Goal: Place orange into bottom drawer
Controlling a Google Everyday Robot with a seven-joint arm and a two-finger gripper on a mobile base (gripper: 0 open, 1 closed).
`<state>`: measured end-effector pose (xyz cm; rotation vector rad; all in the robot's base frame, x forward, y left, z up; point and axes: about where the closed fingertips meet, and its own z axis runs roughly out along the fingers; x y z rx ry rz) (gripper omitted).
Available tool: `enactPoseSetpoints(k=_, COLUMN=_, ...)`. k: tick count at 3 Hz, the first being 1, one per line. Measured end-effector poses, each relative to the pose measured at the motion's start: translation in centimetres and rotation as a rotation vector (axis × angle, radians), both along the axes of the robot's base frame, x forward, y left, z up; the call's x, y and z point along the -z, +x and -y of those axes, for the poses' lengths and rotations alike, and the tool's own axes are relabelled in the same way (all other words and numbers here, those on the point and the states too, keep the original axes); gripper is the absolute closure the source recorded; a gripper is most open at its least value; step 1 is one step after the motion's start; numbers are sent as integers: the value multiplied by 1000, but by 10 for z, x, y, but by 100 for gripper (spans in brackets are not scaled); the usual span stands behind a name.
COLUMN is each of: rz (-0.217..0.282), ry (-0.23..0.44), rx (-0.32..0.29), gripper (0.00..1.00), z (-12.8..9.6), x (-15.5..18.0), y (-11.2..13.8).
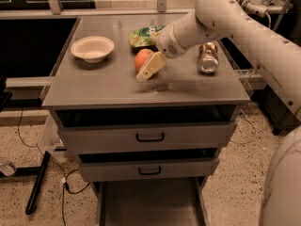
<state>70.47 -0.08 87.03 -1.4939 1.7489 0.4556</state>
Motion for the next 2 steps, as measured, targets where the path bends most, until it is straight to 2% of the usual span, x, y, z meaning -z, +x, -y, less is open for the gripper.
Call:
enactPoseSetpoints(k=1, rz=-24, ry=2, rx=-10, gripper=0, z=-6, x=6, y=-4)
enactPoseSetpoints(k=2, rz=-24, ry=2, rx=-10, gripper=18, z=-6, x=6, y=-4)
